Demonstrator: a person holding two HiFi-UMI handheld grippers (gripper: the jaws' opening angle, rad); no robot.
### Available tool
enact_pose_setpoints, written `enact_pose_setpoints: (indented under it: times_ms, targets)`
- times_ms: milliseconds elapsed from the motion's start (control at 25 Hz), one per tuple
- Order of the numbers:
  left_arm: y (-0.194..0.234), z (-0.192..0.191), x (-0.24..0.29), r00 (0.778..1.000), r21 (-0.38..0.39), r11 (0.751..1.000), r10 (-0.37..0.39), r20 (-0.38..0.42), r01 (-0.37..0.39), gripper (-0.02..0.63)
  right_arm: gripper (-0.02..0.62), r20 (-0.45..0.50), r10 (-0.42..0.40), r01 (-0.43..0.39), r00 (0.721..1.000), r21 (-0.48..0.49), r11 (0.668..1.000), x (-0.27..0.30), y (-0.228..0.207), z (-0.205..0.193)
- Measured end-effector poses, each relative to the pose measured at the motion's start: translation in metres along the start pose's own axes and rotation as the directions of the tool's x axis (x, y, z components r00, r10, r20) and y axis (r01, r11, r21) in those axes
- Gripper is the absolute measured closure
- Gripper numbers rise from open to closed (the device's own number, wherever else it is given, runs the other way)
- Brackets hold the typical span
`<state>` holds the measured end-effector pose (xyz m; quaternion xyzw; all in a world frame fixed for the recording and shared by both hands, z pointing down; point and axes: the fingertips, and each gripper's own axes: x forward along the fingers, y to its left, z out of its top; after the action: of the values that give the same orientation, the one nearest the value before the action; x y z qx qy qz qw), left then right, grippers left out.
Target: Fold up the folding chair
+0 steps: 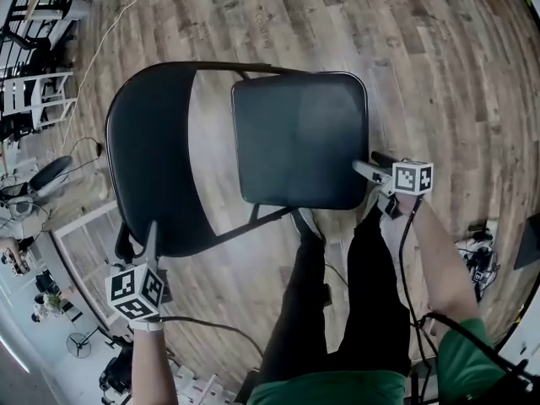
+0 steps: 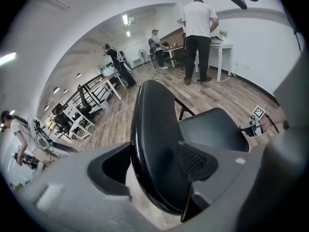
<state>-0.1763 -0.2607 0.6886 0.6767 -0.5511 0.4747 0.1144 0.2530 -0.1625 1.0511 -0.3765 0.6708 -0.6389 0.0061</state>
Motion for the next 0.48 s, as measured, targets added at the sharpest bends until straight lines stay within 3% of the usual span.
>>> enact_pose_setpoints:
  times_ms: [360,480]
  targets:
    - [0.004,-0.011,0.008,0.999,-0.093,0.996,0.017,0.034,-0.014,0.299,0.152,0.009,0.009,-0.009,1.000,0.024,1.000,0.031,-0.013,0.006]
    - [0.005,-0.012,0.009,0.999,-0.100,0.995,0.009,0.039,-0.005,0.310,0.152,0.007,-0.025,0.024,1.000,0.021,0.999,0.040,-0.019,0.001]
